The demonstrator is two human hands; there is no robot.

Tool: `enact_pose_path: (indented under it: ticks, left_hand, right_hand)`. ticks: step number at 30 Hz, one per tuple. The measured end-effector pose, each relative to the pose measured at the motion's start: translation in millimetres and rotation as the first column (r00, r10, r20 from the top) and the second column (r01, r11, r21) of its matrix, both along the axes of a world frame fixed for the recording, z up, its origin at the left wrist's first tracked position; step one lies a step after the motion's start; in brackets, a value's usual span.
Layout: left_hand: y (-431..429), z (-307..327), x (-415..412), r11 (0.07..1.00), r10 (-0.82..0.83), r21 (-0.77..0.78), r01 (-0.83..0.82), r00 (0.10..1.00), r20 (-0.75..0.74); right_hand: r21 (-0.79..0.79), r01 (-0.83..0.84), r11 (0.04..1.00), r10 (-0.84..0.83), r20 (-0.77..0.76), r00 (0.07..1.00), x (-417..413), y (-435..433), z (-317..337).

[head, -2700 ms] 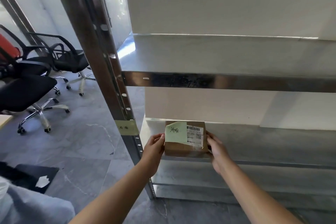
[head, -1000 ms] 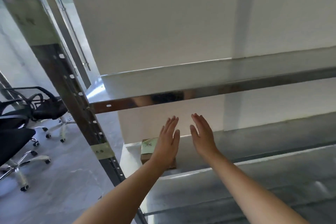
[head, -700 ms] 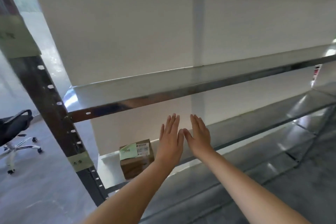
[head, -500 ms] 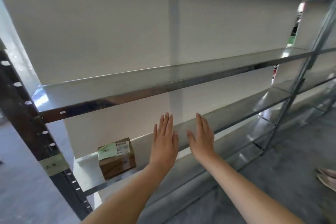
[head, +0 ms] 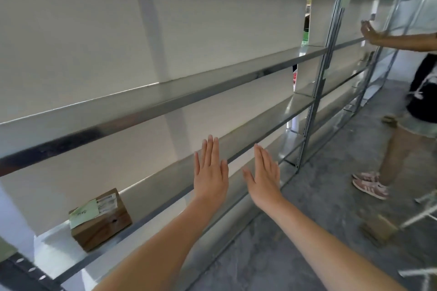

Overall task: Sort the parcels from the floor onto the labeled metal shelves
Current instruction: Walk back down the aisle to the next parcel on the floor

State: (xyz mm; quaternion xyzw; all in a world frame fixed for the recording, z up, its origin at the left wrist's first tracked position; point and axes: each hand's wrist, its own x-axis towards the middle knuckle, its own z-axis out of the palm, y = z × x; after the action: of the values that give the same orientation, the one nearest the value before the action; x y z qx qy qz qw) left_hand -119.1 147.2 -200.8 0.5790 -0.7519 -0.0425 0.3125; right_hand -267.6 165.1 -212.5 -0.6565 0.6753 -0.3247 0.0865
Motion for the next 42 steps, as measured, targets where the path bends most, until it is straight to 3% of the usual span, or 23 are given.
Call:
enact_pose_path:
  ticks: [6, 13, 21, 34, 42]
  left_hand:
    - [-20, 3, -100, 0.992, -0.126, -0.022, 0.125, 0.988, -0.094]
    - [-44, -4, -230, 0.964, -0.262, -0.037, 0.263, 0.965, 0.022]
    - [-57, -15, -360, 0.928, -0.37, -0.042, 0.37, 0.929, -0.016]
    - [-78, -35, -491, 0.831, -0.557, -0.029, 0.556, 0.831, -0.019]
    - [-132, -30, -560, 0.731, -0.682, -0.036, 0.681, 0.731, -0.017]
  right_hand:
    - [-0.03, 0.125, 0.992, -0.125, 0.005, 0.992, -101, -2, 7]
    - [-0.029, 0.279, 0.96, -0.28, -0.02, 0.96, -238, -7, 6]
    - [-0.019, 0.423, 0.906, -0.423, -0.064, 0.904, -376, 1, -12]
    - [0.011, 0.583, 0.812, -0.582, -0.05, 0.812, -475, 5, -25]
    - [0.051, 0.687, 0.725, -0.682, -0.088, 0.726, -533, -31, -28]
